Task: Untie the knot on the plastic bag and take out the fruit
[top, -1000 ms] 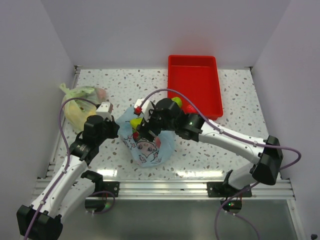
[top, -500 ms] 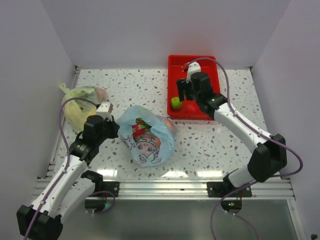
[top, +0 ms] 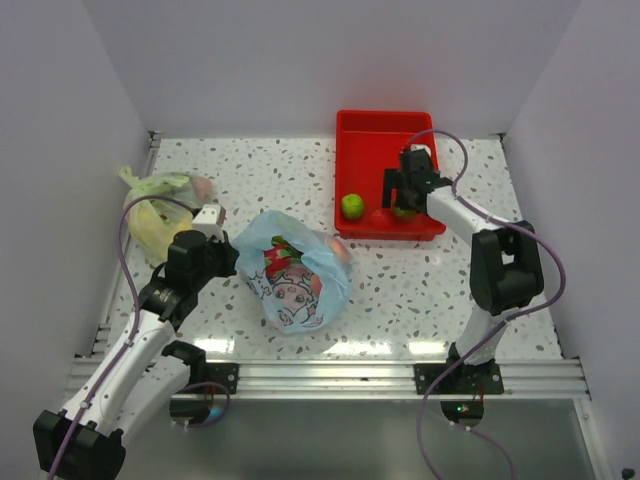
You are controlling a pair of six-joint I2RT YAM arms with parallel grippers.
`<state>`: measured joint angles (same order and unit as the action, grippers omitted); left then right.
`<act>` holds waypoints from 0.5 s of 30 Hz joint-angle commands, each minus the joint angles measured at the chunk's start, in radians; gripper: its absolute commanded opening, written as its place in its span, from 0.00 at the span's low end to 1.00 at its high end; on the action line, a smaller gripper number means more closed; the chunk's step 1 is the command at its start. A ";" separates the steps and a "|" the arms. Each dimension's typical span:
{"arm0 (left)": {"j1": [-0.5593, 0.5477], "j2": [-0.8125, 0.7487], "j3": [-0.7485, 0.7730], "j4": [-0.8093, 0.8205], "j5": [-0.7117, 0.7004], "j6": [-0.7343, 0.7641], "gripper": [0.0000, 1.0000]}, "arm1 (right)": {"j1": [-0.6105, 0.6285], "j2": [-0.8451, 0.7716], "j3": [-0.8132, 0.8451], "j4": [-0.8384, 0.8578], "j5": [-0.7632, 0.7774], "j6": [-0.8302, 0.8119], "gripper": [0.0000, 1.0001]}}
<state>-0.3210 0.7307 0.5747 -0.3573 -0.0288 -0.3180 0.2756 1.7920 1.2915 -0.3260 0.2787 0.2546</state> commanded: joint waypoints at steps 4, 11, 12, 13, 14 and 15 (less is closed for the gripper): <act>0.007 -0.007 0.004 0.034 0.013 0.025 0.00 | -0.003 -0.072 0.019 -0.007 0.014 0.051 0.99; 0.007 -0.008 0.002 0.035 0.015 0.028 0.00 | 0.022 -0.227 -0.001 -0.030 -0.082 0.028 0.99; 0.005 -0.010 0.002 0.035 0.015 0.028 0.00 | 0.049 -0.246 -0.004 -0.034 -0.087 0.020 0.99; 0.007 -0.010 0.002 0.035 0.013 0.028 0.00 | 0.069 -0.267 -0.008 -0.039 -0.090 0.002 0.99; 0.007 -0.011 0.002 0.035 0.015 0.028 0.00 | 0.089 -0.299 -0.008 -0.044 -0.090 -0.009 0.99; 0.007 -0.010 0.002 0.035 0.015 0.028 0.00 | 0.140 -0.318 -0.006 -0.054 -0.090 -0.037 0.99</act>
<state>-0.3210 0.7303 0.5747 -0.3573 -0.0288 -0.3172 0.3248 1.5681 1.2854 -0.3580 0.2276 0.2672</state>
